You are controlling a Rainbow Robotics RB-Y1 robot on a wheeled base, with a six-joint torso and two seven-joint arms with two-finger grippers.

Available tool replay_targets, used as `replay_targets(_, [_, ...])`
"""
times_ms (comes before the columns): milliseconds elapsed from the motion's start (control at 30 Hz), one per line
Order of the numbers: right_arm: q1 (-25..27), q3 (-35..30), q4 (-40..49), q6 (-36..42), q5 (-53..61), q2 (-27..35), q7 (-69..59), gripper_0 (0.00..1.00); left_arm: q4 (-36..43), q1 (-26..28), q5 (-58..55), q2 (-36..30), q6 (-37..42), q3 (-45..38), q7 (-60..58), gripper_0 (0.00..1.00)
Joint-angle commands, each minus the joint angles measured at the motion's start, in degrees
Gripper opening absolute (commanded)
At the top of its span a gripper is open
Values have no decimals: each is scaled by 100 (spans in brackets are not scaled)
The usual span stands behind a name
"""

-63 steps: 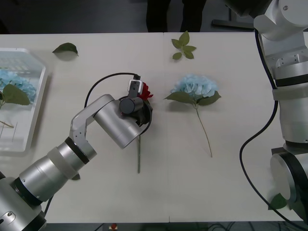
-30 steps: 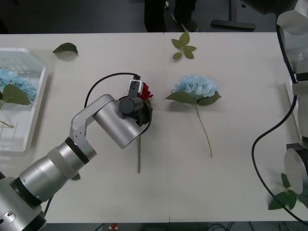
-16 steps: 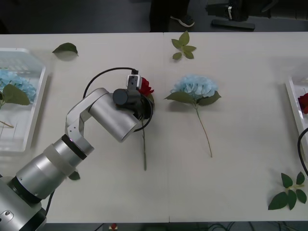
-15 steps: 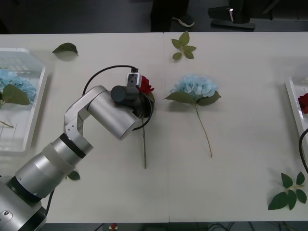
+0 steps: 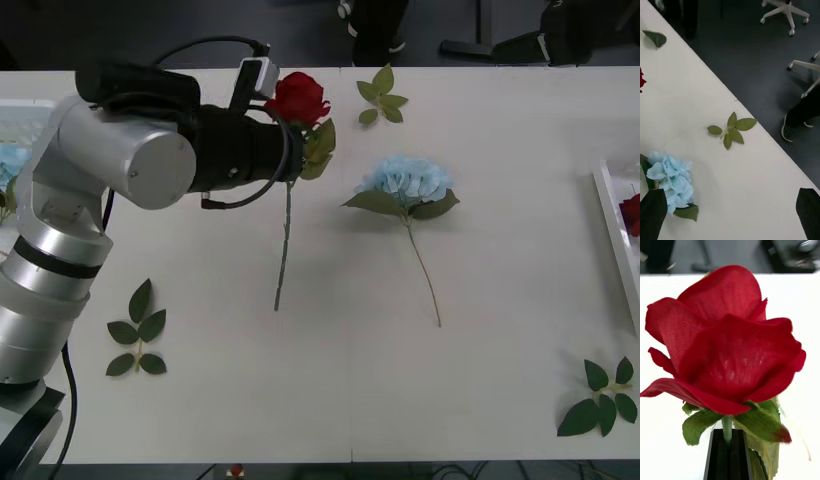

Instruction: Place the red flowers into the right box and the blue flowers into the left box. If a person shows an open palm, hand one flower to the person first, then continue sorting.

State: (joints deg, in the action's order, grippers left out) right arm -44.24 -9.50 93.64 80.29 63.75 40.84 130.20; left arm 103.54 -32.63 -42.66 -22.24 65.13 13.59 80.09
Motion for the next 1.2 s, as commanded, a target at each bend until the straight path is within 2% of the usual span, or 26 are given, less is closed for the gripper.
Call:
replay_targets(33, [416,-193,216,-102,305,372,-179,100,290,-112,-1016,-88,-396,-375,376,0])
replay_targets(367, [1611,-158,875,-207,-249,530,-768,100,237,-33,-3565,-88,-1758,-595,1553,0])
replay_targets(567, [2376,-149,1429,-251,-346,636,-786,100,246,72,-4506,-70,-2584,-357,2213,0])
replay_targets(833, [2991,-70,1780,-339,-460,680,-821,100,255,107,-4822,105,-3762,284,2810,0])
replay_targets(967, [3246,1,1780,-708,-337,680,-856,100,255,107,-4585,176,-4122,548,2872,0])
replay_targets(1067, [3404,-17,1728,-1068,103,680,-891,100,255,107,-4471,237,-4254,662,2889,0])
replay_targets(1200, [3501,-17,1420,-1420,1412,671,-830,100,255,107,-4409,360,-4377,750,2925,0])
